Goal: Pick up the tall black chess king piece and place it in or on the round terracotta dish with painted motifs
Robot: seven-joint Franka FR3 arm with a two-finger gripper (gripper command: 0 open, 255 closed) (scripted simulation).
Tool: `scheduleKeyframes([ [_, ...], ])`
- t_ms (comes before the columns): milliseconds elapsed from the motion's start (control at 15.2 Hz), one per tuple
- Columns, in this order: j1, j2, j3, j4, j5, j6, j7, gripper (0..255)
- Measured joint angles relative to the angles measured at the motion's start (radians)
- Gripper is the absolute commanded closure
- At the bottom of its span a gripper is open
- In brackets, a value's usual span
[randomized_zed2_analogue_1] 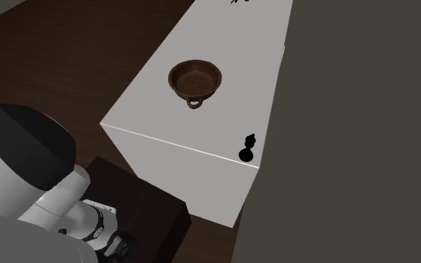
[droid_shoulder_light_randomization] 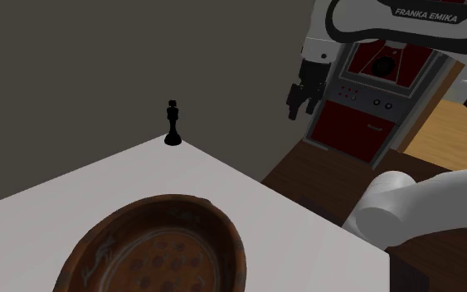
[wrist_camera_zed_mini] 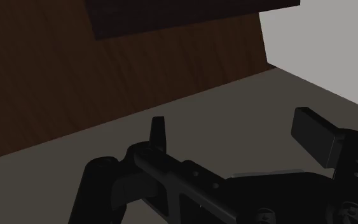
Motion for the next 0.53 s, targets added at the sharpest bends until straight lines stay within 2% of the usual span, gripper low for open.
scheduleKeyframes([
  [132,0.004,0.006,0.01,0.006,0.008,0.0,0.012,0],
  [330,0.021,0.025,0.063,0.027,0.045,0.001,0.073,0],
  [528,0.038,0.086,0.123,0.094,0.084,0.0,0.145,0],
])
